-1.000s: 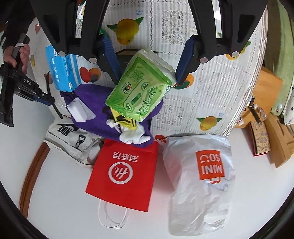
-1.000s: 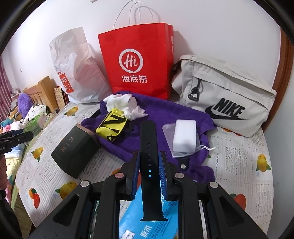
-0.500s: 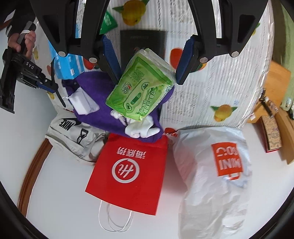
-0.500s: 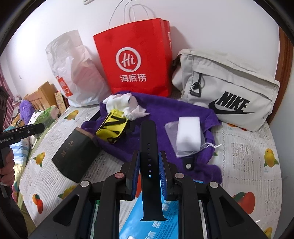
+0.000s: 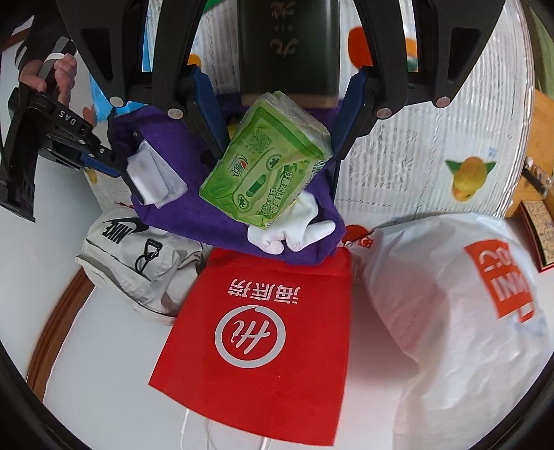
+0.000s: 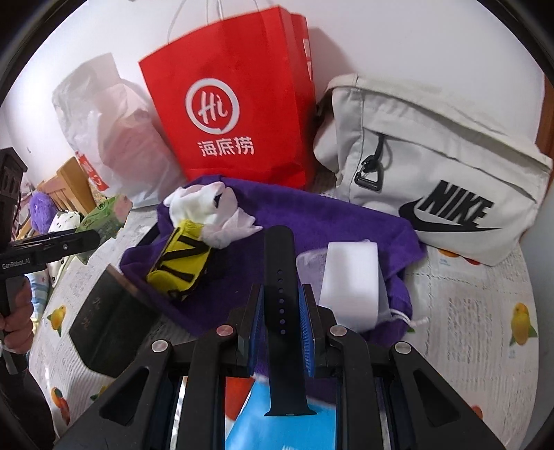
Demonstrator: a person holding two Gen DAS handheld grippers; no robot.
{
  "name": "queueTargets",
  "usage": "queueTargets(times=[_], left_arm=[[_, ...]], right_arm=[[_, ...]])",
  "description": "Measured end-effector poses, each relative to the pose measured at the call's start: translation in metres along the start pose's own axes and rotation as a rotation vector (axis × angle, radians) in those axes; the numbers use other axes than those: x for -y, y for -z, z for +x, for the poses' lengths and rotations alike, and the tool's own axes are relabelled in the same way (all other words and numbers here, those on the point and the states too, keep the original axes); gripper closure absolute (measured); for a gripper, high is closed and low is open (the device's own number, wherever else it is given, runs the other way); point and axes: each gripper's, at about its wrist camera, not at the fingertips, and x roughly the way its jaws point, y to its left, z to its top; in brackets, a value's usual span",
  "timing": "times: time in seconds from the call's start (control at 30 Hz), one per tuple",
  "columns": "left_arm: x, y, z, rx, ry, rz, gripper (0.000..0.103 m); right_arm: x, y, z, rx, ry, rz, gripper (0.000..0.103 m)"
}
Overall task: Organize soft objects
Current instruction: 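Lower the green pack onto the towel with the left tool while the right tool lowers the strap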
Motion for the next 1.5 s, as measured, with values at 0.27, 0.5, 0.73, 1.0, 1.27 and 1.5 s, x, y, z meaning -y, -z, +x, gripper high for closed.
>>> queueTargets(times=[0.27,0.5,0.73,1.0,1.27,1.5], left_arm=[[0.005,-0.021,0.027,-0.023,0.003,0.009,0.044],[0.012,-0.033,0.061,-0.084,0.046,0.01,0.044],[0.02,-0.034,0.09,-0.14,0.043,0.007,0.044],[0.015,-0.034,0.101,-0.16,0.038,-0.007,0.042],[0.017,-0.031,0.101,-0.193,0.055,-0.008,0.026],[0.016,-0.021,0.072,-0.171,0.05,-0.01,0.026]], right_arm=[[0.007,-0.015,0.038,-0.062,0.012,-0.024,0.083],[0.01,-0.014,0.057,-0.116,0.01,-0.031,0.082],[0.013,-0.013,0.068,-0.17,-0.001,-0.035,0.082],[0.015,-0.014,0.072,-0.184,-0.018,-0.021,0.081],[0.008,-0.018,0.06,-0.139,-0.027,-0.037,0.055],[0.002,-0.014,0.031,-0.105,-0.015,-0.023,0.055]])
